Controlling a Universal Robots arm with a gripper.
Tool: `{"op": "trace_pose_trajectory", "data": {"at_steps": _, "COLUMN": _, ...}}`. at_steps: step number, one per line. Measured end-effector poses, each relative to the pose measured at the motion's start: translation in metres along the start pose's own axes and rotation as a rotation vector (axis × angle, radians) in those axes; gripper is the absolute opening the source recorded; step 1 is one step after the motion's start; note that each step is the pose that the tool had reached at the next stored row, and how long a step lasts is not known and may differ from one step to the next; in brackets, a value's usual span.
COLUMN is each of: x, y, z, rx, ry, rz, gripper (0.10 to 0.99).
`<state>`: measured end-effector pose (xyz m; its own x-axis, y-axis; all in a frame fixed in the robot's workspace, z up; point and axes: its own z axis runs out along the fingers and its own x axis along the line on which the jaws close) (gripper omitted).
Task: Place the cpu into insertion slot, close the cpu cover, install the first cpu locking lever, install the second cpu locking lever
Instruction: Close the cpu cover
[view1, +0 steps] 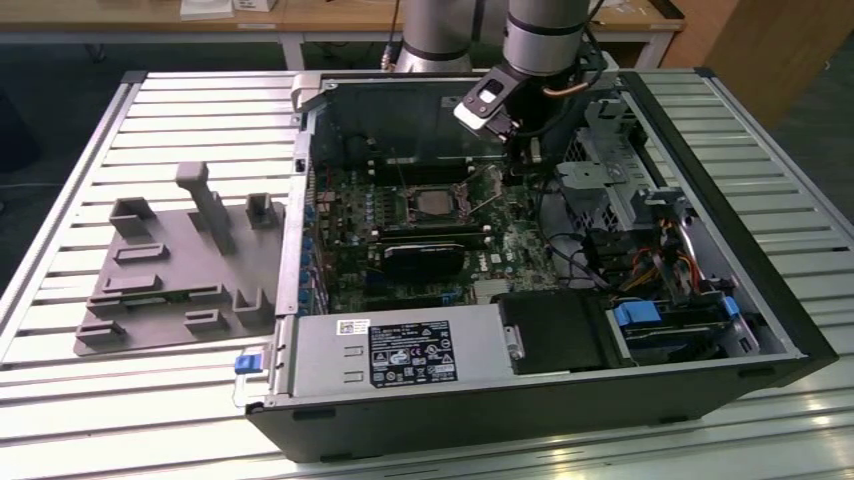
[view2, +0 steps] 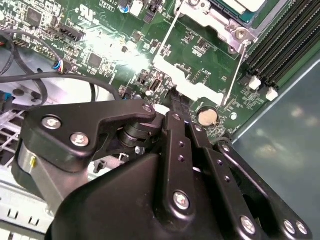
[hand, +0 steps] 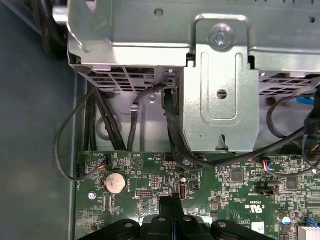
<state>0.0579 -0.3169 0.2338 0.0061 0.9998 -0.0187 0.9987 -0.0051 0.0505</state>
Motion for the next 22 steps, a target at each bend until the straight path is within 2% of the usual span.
{"op": "trace_pose_trajectory", "data": {"at_steps": 7, "x": 0.0000, "y": 0.0000, "z": 0.0007, "rx": 0.002, "ry": -0.0001, "rz": 0.000, "gripper": 0.102}}
{"op": "trace_pose_trajectory", "data": {"at_steps": 8, "x": 0.0000, "y": 0.0000, "z": 0.0008, "rx": 0.002, "ry": -0.0002, "rz": 0.000, "gripper": 0.102}}
{"op": "trace_pose_trajectory", "data": {"at_steps": 9, "x": 0.0000, "y": 0.0000, "z": 0.0010, "rx": 0.008, "ry": 0.0002, "rz": 0.000, "gripper": 0.102}}
{"op": "trace_pose_trajectory", "data": {"at_steps": 11, "x": 0.0000, "y": 0.0003, "z": 0.0013, "rx": 0.037, "ry": -0.0002, "rz": -0.001, "gripper": 0.102}}
{"op": "trace_pose_trajectory", "data": {"at_steps": 14, "x": 0.0000, "y": 0.0011, "z": 0.0019, "rx": 0.092, "ry": -0.0005, "rz": -0.002, "gripper": 0.102}}
{"op": "trace_pose_trajectory", "data": {"at_steps": 16, "x": 0.0000, "y": 0.0014, "z": 0.0022, "rx": 0.124, "ry": -0.0008, "rz": -0.002, "gripper": 0.102}}
{"op": "trace_pose_trajectory", "data": {"at_steps": 17, "x": 0.0000, "y": 0.0015, "z": 0.0022, "rx": 0.132, "ry": -0.0009, "rz": -0.003, "gripper": 0.102}}
{"op": "trace_pose_trajectory", "data": {"at_steps": 22, "x": 0.0000, "y": 0.0014, "z": 0.0022, "rx": 0.136, "ry": -0.0008, "rz": -0.003, "gripper": 0.102}}
